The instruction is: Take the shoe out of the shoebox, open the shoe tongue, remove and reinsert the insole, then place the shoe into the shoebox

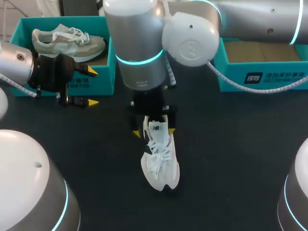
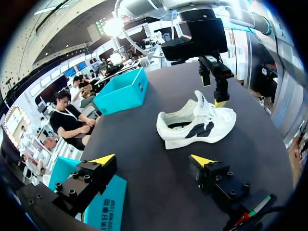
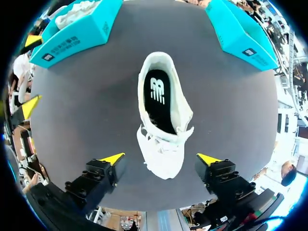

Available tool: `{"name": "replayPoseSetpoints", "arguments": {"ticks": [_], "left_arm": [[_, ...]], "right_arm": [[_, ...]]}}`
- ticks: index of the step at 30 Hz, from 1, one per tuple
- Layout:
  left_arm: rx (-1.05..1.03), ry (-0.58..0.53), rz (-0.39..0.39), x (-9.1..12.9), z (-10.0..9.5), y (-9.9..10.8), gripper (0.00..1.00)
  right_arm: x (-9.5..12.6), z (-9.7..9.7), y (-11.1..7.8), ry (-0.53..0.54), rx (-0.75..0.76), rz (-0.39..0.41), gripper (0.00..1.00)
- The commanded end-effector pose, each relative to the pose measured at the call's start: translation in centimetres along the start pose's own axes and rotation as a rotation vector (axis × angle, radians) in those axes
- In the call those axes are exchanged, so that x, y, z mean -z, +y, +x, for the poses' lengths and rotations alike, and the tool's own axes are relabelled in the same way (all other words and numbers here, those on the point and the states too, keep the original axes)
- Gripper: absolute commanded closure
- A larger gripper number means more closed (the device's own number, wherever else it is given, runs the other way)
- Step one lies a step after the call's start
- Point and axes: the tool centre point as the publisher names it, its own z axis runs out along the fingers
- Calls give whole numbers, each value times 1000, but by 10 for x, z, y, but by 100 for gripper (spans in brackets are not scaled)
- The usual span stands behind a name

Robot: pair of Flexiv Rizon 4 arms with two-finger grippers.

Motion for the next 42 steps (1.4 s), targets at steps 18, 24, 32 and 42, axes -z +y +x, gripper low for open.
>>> {"name": "replayPoseSetpoints", "arguments": {"ticks": [18, 24, 32, 42], "left_arm": [[0, -1, -5, 0, 1, -1, 0], [0, -1, -5, 0, 1, -1, 0], [0, -1, -5, 0, 1, -1, 0], [0, -1, -5, 0, 1, -1, 0]], "right_arm": [[-39, -18, 25, 63, 78, 4, 78], [-46, -16, 44, 84, 113, -15, 76], [-32, -17, 48, 51, 136, -35, 78], [-26, -20, 38, 17, 113, -12, 78]]}}
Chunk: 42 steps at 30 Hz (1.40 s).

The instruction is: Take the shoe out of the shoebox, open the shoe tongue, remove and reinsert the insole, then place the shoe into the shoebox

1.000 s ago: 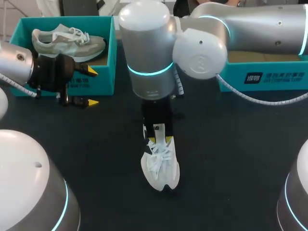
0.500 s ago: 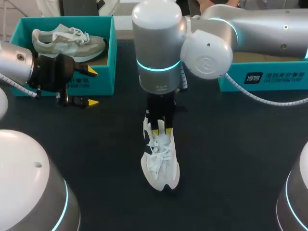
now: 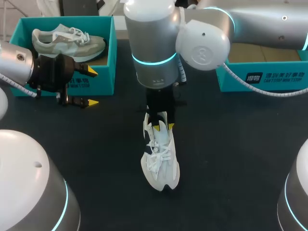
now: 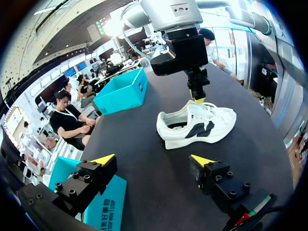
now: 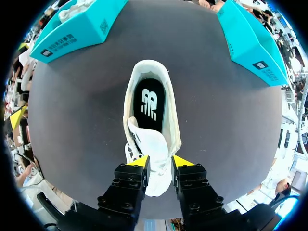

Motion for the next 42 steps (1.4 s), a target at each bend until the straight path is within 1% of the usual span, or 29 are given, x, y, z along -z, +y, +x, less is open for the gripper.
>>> {"name": "replayPoseSetpoints", "arguments": {"ticks": [1, 3, 5, 6, 10, 11, 14, 15, 17, 21, 23, 25, 26, 27, 29, 31, 32, 33, 34, 42], "left_arm": [[0, -1, -4, 0, 1, -1, 0], [0, -1, -4, 0, 1, -1, 0], [0, -1, -4, 0, 1, -1, 0], [0, -1, -4, 0, 1, -1, 0], [0, -1, -4, 0, 1, -1, 0], [0, -1, -4, 0, 1, -1, 0], [0, -1, -4, 0, 1, -1, 0], [0, -1, -4, 0, 1, -1, 0], [0, -1, -4, 0, 1, -1, 0], [0, -1, -4, 0, 1, -1, 0], [0, -1, -4, 0, 1, -1, 0], [0, -1, -4, 0, 1, -1, 0], [0, -1, -4, 0, 1, -1, 0], [0, -1, -4, 0, 1, -1, 0], [0, -1, -4, 0, 1, -1, 0], [0, -1, -4, 0, 1, -1, 0], [0, -1, -4, 0, 1, -1, 0], [0, -1, -4, 0, 1, -1, 0], [0, -1, -4, 0, 1, -1, 0], [0, -1, -4, 0, 1, -1, 0]], "right_arm": [[-5, 5, -3, 18, 7, 6, 78], [-2, 12, -3, 34, 16, 8, 76], [-5, 17, -5, 57, 7, 5, 71], [-11, 17, -7, 62, 8, 9, 71], [-20, 17, -11, 82, -11, 27, 72], [-23, 16, -13, 75, -3, 45, 73], [-28, 14, -15, 99, -26, 32, 73], [-31, 12, -15, 88, -22, 47, 73], [-38, 9, -12, 97, -29, 41, 75], [-45, 8, 0, 105, -1, 48, 72], [-40, 6, 4, 89, 19, 37, 73], [-27, 1, 7, 72, 27, -5, 72], [-16, -1, 10, 51, 63, -39, 70], [-11, -3, 12, 49, 88, -60, 67], [2, -6, 22, -5, 228, -87, 63], [11, -2, 34, -80, 449, -122, 65], [16, 2, 41, -103, 567, -161, 61], [19, 2, 46, -136, 602, -176, 51], [19, 2, 46, -136, 602, -176, 0], [19, 2, 46, -136, 602, -176, 0]]}}
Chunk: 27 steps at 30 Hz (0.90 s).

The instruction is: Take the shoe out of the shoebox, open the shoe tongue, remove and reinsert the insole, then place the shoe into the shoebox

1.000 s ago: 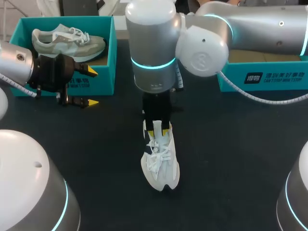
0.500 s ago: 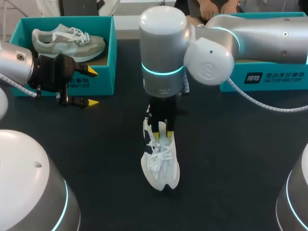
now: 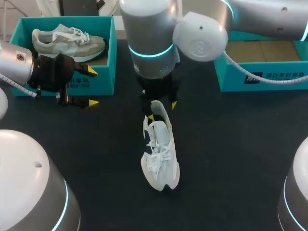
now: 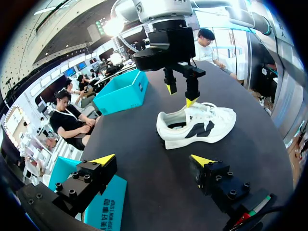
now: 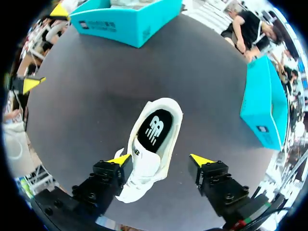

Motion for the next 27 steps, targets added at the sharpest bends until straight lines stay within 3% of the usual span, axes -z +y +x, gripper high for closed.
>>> {"name": "replayPoseSetpoints", "arguments": {"ticks": [1, 4, 6, 9, 11, 12, 19, 27], "left_arm": [[0, -1, -4, 0, 1, -1, 0], [0, -1, -4, 0, 1, -1, 0], [0, -1, -4, 0, 1, -1, 0], [0, -1, -4, 0, 1, -1, 0], [0, -1, -4, 0, 1, -1, 0], [0, -1, -4, 0, 1, -1, 0], [0, -1, -4, 0, 1, -1, 0], [0, -1, -4, 0, 1, -1, 0]], "right_arm": [[0, 7, 1, -75, 143, -22, 0], [0, 7, 1, -75, 143, -22, 0], [-5, 9, 12, -80, 447, -80, 0], [-3, -3, 21, -91, 646, -94, 0], [-3, -10, 26, -120, 728, -28, 0], [-3, -13, 29, -118, 774, -41, 0], [-8, -29, 47, -98, 863, -93, 0], [-35, -35, 63, -70, 943, -103, 0]]}}
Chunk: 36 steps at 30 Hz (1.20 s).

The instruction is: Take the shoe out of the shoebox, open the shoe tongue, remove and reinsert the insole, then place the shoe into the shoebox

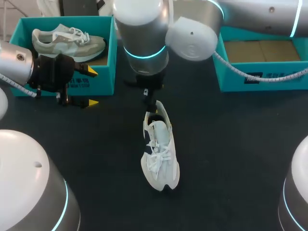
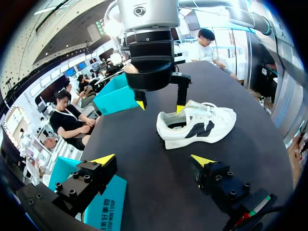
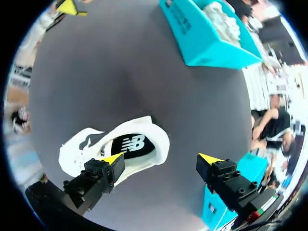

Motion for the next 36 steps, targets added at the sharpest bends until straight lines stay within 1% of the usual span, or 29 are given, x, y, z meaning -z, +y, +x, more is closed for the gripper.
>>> {"name": "replayPoseSetpoints", "arguments": {"ticks": [1, 8, 10, 12, 16, 19, 20, 22, 23, 24, 25, 26, 28, 29, 30, 36], "left_arm": [[0, -1, -4, 0, 1, -1, 0], [0, -1, -4, 0, 1, -1, 0], [0, -1, -4, 0, 1, -1, 0], [0, -1, -4, 0, 1, -1, 0], [0, -1, -4, 0, 1, -1, 0], [0, -1, -4, 0, 1, -1, 0], [0, -1, -4, 0, 1, -1, 0], [0, -1, -4, 0, 1, -1, 0], [0, -1, -4, 0, 1, -1, 0], [0, -1, -4, 0, 1, -1, 0], [0, -1, -4, 0, 1, -1, 0], [0, -1, -4, 0, 1, -1, 0], [0, -1, -4, 0, 1, -1, 0], [0, -1, -4, 0, 1, -1, 0], [0, -1, -4, 0, 1, -1, 0], [0, -1, -4, 0, 1, -1, 0]], "right_arm": [[-21, -4, -3, 27, 129, -44, 0], [-47, -8, -5, 54, 137, -44, 0], [-55, -9, -2, 58, 130, -48, 0], [-62, -10, 2, 70, 124, -19, 0], [-73, -9, 7, 78, 121, -24, 0], [-81, -7, 9, 88, 120, -11, 5], [-83, -7, 10, 90, 116, -9, 11], [-87, -7, 11, 94, 108, 3, 19], [-87, -7, 11, 92, 101, 6, 29], [-89, -7, 12, 91, 92, 7, 34], [-91, -7, 12, 86, 88, 11, 51], [-92, -7, 12, 86, 87, 15, 53], [-94, -8, 12, 84, 92, 42, 74], [-94, -8, 12, 84, 92, 46, 98], [-95, -8, 11, 84, 88, 50, 100], [-93, -6, 6, 57, 64, 68, 100]]}}
